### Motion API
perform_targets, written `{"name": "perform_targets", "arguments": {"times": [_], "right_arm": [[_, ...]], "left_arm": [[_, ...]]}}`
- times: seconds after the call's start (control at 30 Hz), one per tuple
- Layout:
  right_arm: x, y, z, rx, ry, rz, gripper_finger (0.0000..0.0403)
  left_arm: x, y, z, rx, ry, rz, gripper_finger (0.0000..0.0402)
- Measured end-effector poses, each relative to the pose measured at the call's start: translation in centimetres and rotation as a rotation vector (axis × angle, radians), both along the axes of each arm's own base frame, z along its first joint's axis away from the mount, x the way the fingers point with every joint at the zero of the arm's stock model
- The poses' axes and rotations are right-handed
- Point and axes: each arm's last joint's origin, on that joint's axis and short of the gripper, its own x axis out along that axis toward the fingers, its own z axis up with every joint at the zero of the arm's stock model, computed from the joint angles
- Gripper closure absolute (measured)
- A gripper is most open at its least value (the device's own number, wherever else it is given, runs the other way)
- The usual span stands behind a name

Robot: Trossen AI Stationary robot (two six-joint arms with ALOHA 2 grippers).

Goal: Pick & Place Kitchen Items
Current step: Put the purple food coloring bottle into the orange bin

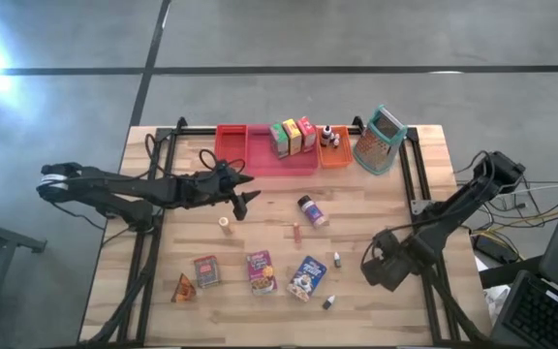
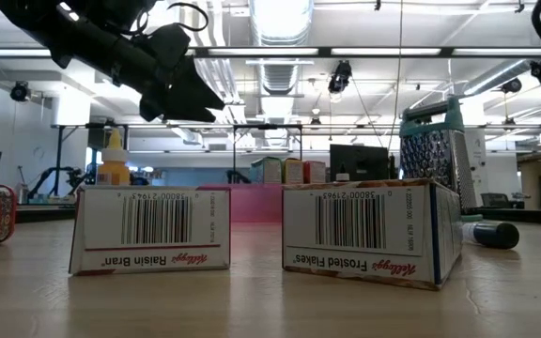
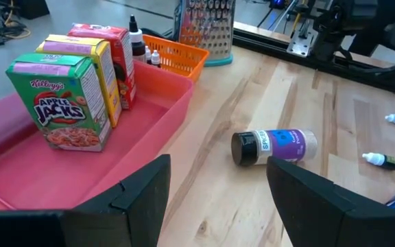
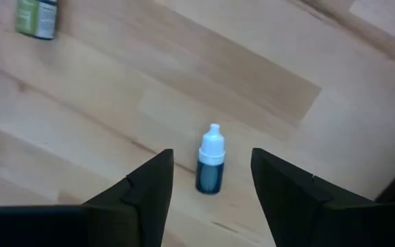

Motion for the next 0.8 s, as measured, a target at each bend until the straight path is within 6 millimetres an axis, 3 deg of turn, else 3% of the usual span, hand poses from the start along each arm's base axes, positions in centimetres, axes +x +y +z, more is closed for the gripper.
{"name": "perform_targets", "arguments": {"times": [0.33, 0.8], "right_arm": [[0.9, 0.8, -2.2, -0.013, 0.076, 0.033, 0.0236], [1.6, 1.4, -4.7, -0.022, 0.148, 0.034, 0.0230]], "left_arm": [[-0.2, 0.0, -0.5, -0.012, 0.010, 0.004, 0.0154], [-0.2, 0.0, -0.5, -0.013, 0.009, 0.004, 0.0154]]}}
